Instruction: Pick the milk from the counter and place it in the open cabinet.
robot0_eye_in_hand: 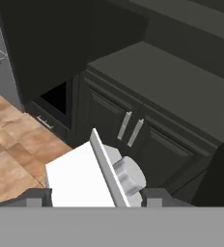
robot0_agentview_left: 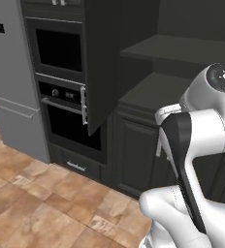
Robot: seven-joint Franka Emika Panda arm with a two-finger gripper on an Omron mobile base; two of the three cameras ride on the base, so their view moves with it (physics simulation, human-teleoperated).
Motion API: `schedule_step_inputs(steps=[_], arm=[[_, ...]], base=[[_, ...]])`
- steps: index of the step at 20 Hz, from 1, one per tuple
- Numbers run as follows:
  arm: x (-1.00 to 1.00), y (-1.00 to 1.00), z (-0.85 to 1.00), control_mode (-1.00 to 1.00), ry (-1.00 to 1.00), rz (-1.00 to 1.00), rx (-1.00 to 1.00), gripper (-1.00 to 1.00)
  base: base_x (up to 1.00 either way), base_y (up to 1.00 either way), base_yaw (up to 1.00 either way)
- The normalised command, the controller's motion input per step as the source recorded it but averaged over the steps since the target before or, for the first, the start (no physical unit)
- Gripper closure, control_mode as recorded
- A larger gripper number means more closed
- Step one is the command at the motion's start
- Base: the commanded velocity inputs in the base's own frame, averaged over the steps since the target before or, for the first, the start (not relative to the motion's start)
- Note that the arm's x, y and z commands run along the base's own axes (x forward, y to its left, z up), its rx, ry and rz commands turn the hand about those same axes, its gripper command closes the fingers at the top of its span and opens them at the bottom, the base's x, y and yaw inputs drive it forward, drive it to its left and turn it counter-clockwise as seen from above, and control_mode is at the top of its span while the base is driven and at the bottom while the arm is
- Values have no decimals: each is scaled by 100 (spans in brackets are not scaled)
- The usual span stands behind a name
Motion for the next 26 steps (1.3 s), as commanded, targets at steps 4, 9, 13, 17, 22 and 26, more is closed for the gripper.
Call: schedule_step_inputs(steps=[4,9,13,17,22,26], arm=[[0,0,0,100,0,0,0,100],[0,0,0,100,0,0,0,100],[0,0,0,100,0,0,0,100],[0,0,0,100,0,0,0,100],[0,0,0,100,0,0,0,100],[0,0,0,100,0,0,0,100]], base=[[45,0,-17],[37,8,-22],[18,32,-21],[15,36,-24],[22,33,-26],[33,28,-28]])
